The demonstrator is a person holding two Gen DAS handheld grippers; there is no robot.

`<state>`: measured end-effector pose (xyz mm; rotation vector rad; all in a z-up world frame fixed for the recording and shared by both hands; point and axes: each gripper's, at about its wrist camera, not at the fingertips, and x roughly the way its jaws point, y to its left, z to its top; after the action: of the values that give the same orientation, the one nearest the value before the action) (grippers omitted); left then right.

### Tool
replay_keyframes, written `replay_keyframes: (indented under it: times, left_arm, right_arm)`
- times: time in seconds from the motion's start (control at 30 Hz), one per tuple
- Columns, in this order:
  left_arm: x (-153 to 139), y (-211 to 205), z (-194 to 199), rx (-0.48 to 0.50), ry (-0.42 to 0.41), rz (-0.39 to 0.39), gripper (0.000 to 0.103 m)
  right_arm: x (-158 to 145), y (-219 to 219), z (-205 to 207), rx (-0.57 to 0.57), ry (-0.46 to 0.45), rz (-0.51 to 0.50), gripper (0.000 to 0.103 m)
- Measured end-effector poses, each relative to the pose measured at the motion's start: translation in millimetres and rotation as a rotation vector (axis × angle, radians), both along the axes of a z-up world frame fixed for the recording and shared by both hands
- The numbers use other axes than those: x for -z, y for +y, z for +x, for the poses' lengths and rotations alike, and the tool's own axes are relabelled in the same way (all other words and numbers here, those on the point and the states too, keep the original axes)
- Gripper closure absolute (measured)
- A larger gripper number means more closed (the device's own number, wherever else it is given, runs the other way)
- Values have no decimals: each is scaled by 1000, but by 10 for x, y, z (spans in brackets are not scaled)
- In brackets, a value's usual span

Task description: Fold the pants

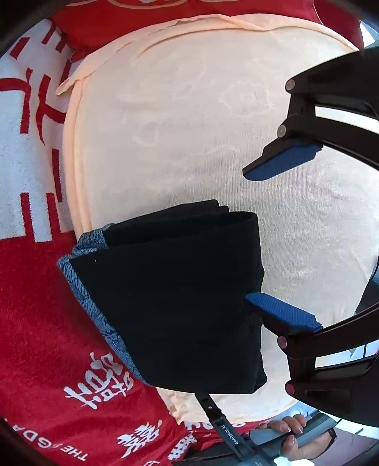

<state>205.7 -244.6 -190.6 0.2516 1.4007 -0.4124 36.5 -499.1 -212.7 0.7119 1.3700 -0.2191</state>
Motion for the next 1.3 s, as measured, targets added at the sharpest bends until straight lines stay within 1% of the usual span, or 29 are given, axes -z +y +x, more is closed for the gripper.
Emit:
replay_keyframes:
  times: [0.2, 0.37, 0.57, 0.7, 0.8, 0.87, 0.93, 1.1, 1.17, 1.3]
  left_arm:
    - [81, 19, 49, 2, 26, -2, 20]
    - [80, -3, 71, 15, 25, -5, 20]
    - [62, -20, 103, 14, 37, -16, 20]
    - [46, -18, 176, 27, 42, -39, 20]
    - [12, 22, 293, 29, 50, -77, 20]
    - [33, 55, 395, 30, 89, -125, 20]
    - [103, 81, 500, 29, 148, -166, 20]
    - [383, 95, 673, 33, 304, -223, 20]
    - [431, 107, 720, 40, 328, -243, 20]
    - [464, 110, 757, 81, 335, -266, 20]
  right_arm:
    - [-11, -65, 87, -3, -6, 4, 21]
    - [15, -146, 185, 14, -10, 24, 21]
    - [56, -160, 251, 1, -4, 34, 21]
    - [80, -159, 254, -4, -1, 38, 21]
    - [94, -209, 287, -12, -4, 38, 21]
    - [103, -260, 317, -15, -9, 44, 21]
    - [122, -337, 350, -9, -20, 65, 21]
    - [263, -547, 483, 12, -46, 183, 21]
    - [328, -598, 522, 5, -57, 234, 21]
    - [456, -654, 559, -16, -97, 324, 21]
